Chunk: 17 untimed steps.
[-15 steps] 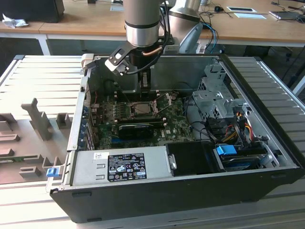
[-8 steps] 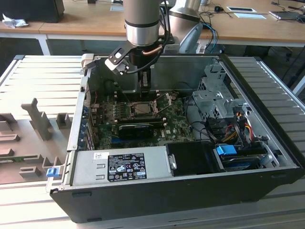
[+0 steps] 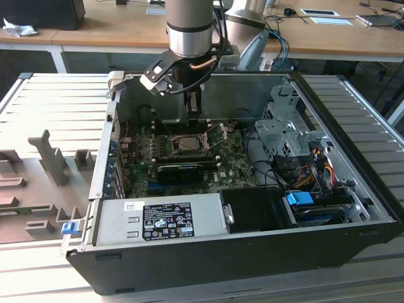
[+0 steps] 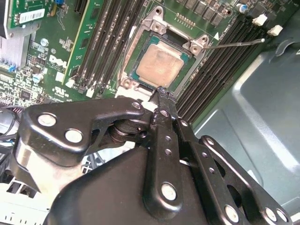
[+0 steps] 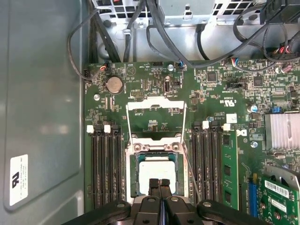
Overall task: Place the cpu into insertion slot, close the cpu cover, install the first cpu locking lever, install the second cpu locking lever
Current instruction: 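Close the cpu cover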
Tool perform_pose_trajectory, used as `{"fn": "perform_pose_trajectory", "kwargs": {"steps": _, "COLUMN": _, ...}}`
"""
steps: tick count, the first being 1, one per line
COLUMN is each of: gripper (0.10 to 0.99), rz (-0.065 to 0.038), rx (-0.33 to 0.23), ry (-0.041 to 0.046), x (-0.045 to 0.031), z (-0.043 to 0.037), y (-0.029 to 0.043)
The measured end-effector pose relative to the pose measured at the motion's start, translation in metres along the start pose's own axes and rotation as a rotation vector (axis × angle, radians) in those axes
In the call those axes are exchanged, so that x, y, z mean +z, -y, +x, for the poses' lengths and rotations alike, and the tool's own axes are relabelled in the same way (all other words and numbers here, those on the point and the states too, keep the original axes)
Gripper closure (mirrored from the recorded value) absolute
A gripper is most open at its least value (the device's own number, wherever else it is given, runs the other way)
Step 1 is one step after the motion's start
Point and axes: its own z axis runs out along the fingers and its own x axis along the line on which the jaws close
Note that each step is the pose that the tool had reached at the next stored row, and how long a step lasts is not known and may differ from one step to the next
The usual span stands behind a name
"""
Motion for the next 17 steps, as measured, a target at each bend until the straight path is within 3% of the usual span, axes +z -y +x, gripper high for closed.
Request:
{"fn": "perform_pose_trajectory", "kwargs": {"steps": 10, "gripper": 0.980, "rz": 0.000, "rx": 0.000, "ry": 0.0000, "x": 0.0006, "z": 0.0002, "y": -0.0081}}
{"fn": "perform_pose_trajectory", "kwargs": {"steps": 17, "gripper": 0.980, "rz": 0.000, "rx": 0.000, "ry": 0.0000, "x": 0.0015, "z": 0.0003, "y": -0.0196}}
